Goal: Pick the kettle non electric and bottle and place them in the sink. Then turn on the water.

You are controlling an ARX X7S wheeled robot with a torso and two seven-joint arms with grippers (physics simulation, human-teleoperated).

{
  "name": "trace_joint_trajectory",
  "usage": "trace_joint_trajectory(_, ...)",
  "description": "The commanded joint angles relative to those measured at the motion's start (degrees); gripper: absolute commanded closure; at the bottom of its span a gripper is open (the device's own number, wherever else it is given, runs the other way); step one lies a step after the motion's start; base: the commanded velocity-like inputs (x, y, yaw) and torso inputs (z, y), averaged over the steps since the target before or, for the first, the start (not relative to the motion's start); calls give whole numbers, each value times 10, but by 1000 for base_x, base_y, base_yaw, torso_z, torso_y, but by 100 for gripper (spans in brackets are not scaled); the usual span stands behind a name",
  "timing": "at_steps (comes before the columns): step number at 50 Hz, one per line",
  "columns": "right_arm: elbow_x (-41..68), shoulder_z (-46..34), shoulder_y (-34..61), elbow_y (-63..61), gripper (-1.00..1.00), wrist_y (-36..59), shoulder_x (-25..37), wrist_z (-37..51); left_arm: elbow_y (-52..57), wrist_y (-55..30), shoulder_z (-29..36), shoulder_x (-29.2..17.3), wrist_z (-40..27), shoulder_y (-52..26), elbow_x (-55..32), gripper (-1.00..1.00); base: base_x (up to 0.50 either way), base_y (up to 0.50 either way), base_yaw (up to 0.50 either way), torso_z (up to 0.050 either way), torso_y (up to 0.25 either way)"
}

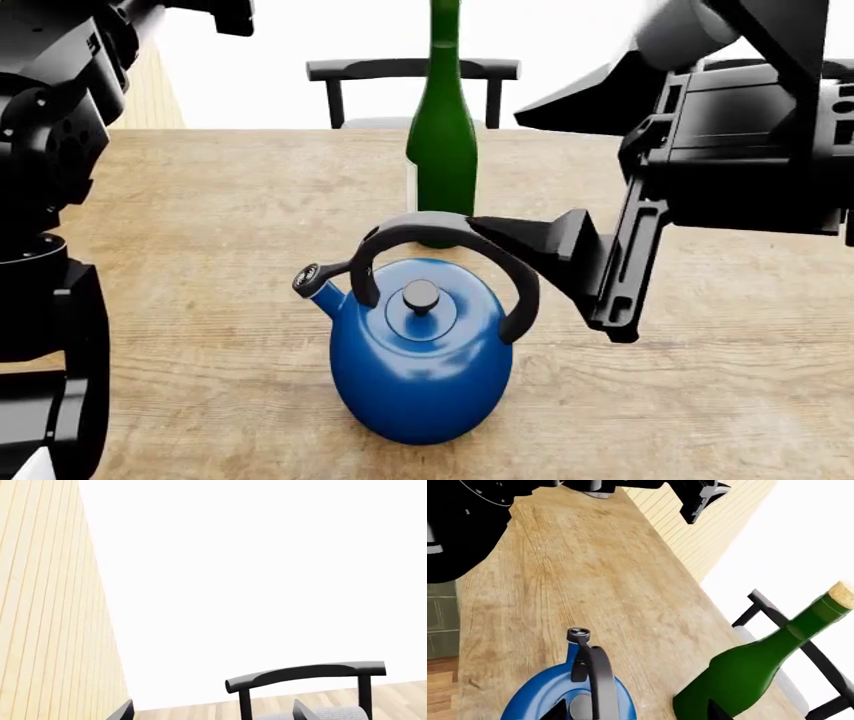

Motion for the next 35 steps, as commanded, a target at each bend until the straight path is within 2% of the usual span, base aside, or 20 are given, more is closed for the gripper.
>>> trace_joint_trajectory(1,44,1,7,5,-100,-8,-3,14,-2,2,4,-1,1,-2,0,-100,0,0,0,0,0)
trace_joint_trajectory(16,58,-23,-9,6,-100,-28,-8,26,-8,11,5,-4,2,1,-1,-100,0,0,0,0,0)
trace_joint_trajectory(23,6,-98,-13,34,-100,-44,-30,10,13,-6,2,-4,-3,6,-6,-100,0,0,0,0,0)
trace_joint_trajectory(35,-22,-145,-19,60,-100,-65,-44,-2,11,-2,1,-6,-4,12,-8,-100,0,0,0,0,0)
